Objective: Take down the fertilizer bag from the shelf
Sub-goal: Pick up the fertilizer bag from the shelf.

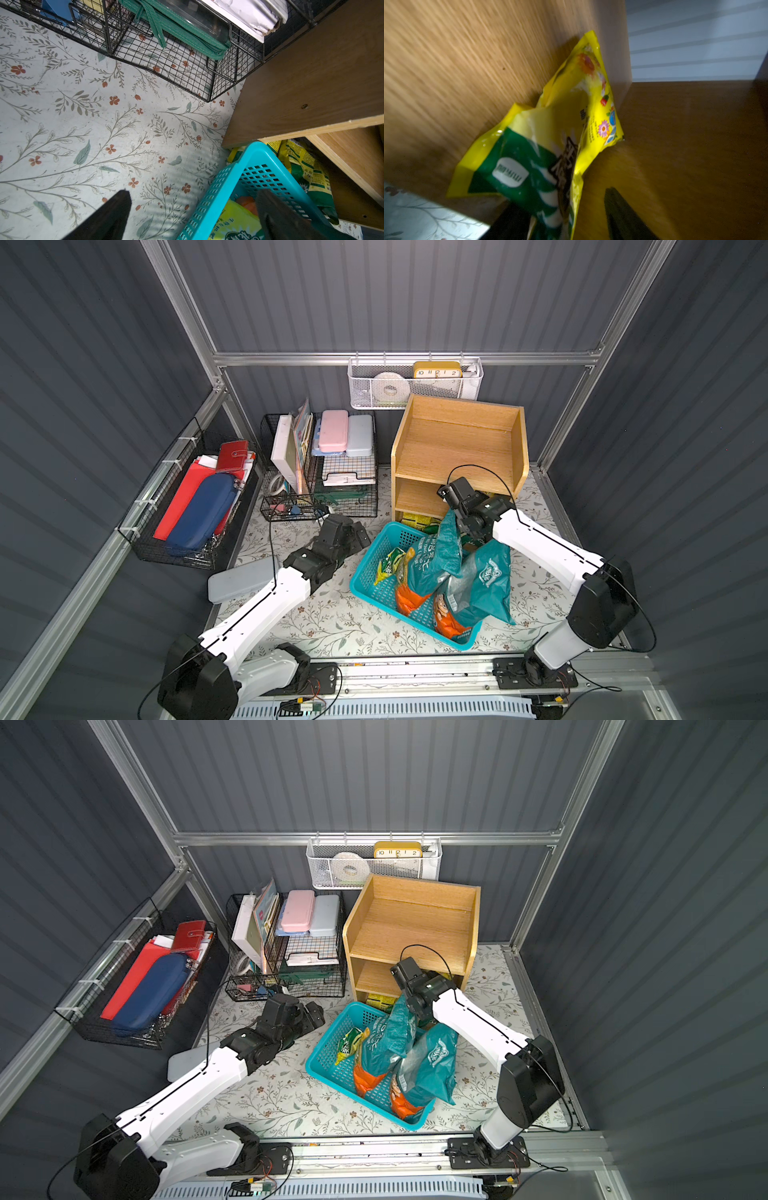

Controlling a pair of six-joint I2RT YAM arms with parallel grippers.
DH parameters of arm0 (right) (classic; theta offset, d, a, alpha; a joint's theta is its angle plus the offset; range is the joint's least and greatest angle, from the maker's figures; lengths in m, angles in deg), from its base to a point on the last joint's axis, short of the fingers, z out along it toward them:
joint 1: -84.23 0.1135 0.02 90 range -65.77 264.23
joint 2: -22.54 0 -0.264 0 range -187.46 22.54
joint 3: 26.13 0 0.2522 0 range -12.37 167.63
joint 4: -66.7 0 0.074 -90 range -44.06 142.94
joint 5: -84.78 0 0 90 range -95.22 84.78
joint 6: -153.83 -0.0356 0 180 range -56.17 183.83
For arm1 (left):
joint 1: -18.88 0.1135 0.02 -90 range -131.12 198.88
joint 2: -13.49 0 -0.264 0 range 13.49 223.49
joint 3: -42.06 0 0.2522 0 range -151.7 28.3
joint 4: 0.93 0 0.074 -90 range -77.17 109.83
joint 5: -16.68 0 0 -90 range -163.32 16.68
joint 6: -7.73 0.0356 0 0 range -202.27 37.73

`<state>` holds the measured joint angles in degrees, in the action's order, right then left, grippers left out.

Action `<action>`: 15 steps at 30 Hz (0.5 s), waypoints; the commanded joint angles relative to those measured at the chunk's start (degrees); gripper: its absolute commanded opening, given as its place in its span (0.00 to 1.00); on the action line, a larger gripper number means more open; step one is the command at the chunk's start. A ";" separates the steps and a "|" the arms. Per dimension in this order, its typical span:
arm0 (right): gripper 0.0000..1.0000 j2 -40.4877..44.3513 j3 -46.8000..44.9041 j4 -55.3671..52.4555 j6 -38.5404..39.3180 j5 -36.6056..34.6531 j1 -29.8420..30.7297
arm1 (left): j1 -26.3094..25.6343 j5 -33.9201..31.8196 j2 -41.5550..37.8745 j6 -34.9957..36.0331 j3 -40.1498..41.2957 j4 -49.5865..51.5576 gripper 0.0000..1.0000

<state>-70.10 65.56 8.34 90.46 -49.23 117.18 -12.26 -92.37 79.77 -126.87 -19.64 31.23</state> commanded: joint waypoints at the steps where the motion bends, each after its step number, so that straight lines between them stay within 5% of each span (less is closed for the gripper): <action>1: 0.42 -1.97 -1.39 1.23 -1.16 3.65 -0.69 | 0.20 0.81 -0.10 -0.93 -1.32 0.06 0.99; 7: 0.03 0.51 -1.10 1.86 -2.54 5.13 -0.78 | 0.20 0.75 -0.28 -1.28 -1.14 -0.02 0.99; 15: 0.00 5.80 2.98 -1.49 -11.34 8.26 -1.83 | 0.20 0.86 -0.39 -1.28 -0.97 -0.16 0.99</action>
<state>-67.33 65.47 7.90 84.54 -42.98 115.82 -12.26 -92.35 79.77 -127.70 -19.64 31.23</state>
